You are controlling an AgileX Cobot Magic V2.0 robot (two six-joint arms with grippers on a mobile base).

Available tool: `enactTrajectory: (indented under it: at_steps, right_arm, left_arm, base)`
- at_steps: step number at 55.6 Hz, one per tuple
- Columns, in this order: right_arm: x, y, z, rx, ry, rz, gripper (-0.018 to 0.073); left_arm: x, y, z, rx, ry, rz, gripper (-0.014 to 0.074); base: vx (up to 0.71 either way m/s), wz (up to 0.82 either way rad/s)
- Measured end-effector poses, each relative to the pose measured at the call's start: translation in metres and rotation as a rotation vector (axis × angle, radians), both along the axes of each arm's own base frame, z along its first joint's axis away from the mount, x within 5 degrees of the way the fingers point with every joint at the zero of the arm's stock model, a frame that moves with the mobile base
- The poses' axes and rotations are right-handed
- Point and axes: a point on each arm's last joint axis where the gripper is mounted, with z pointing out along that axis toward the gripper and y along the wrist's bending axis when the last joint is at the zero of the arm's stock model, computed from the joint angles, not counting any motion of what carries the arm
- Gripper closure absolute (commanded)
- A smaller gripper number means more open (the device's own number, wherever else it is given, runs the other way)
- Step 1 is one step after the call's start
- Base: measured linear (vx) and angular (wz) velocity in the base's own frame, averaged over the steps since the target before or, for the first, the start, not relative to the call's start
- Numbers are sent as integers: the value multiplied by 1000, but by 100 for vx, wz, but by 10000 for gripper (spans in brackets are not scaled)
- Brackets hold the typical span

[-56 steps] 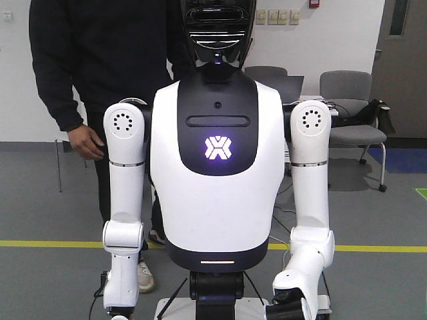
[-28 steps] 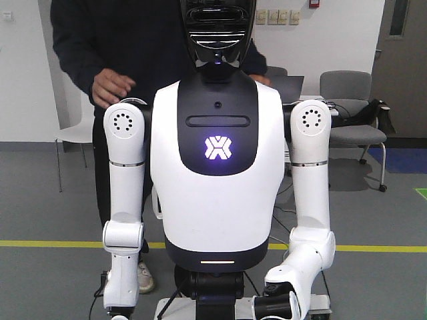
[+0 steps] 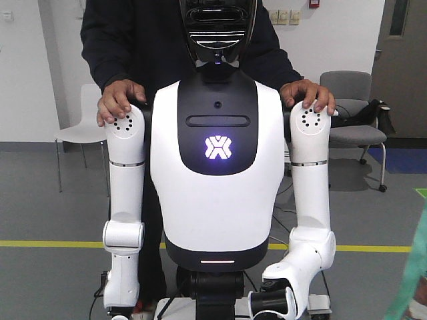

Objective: Pick snacks and fruit into basket

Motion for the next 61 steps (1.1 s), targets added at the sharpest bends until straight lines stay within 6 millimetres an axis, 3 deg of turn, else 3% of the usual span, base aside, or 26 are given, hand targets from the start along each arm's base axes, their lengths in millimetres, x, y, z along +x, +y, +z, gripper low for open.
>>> enactTrajectory:
  at_steps: [11,24,34,50,61]
  right_arm:
    - [10,29,1,54,-10,234,568]
    - [13,68,-10,79,110,484,568]
    - [9,92,-20,-5,147,644,568]
    - [12,109,-43,-188,259,750,561]
    - [17,114,-52,-221,307,755,519]
  left_arm:
    - [0,0,0,0,0,0,445]
    - [0,0,0,0,0,0,445]
    - [0,0,0,0,0,0,445]
    - [0,0,0,0,0,0,445]
    - [0,0,0,0,0,0,445]
  base:
    - [0,0]
    - [0,0]
    - [0,0]
    - [0,0]
    - [0,0]
